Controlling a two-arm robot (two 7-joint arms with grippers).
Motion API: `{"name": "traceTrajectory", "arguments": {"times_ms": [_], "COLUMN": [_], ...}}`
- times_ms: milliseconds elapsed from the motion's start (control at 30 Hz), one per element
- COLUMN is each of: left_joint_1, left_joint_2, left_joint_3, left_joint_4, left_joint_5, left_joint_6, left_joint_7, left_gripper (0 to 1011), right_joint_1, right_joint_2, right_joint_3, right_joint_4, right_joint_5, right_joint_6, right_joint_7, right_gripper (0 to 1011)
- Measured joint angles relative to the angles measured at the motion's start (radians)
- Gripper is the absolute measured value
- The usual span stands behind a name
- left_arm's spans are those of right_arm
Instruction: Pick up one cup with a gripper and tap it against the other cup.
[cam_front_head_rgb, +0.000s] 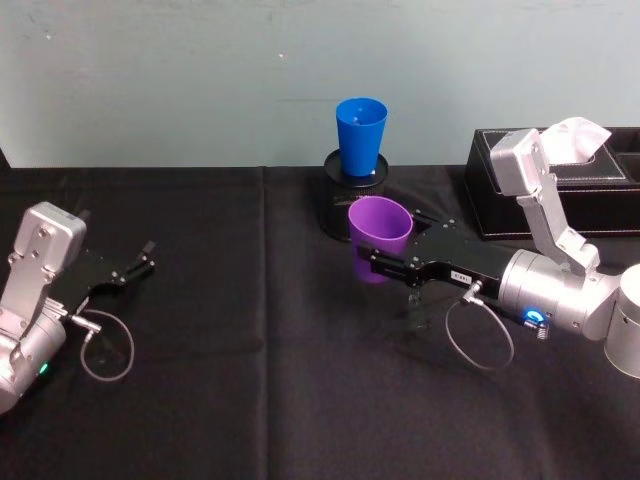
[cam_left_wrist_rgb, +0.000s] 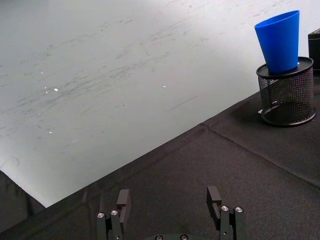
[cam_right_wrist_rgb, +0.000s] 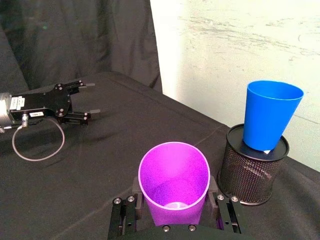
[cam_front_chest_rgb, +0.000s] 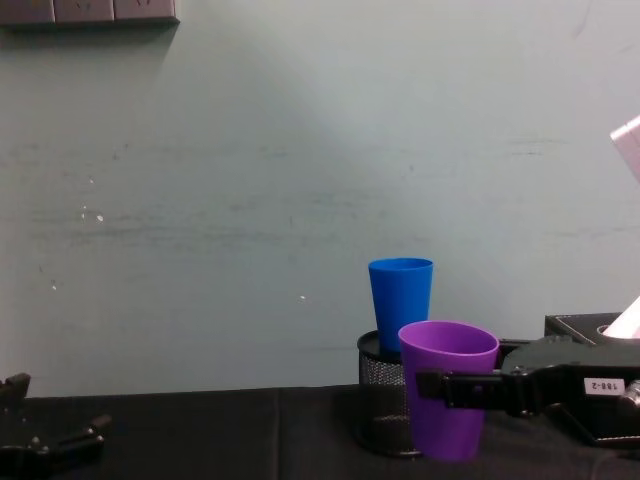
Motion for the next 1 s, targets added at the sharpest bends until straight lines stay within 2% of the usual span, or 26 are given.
{"name": "traceTrajectory", "arguments": {"times_ms": [1000], "left_joint_1": [0.0], "left_joint_2": [0.0], "left_joint_3": [0.0], "left_joint_4": [0.0], "left_joint_5": [0.0], "left_joint_6": [0.0], "left_joint_7": [0.0], "left_gripper": [1000], "right_joint_1": [0.0], "right_joint_2": [0.0], "right_joint_3": [0.0], "right_joint_4": [0.0], "right_joint_5": [0.0], "right_joint_6": [0.0], "right_joint_7": [0.0], "right_gripper": [726]}}
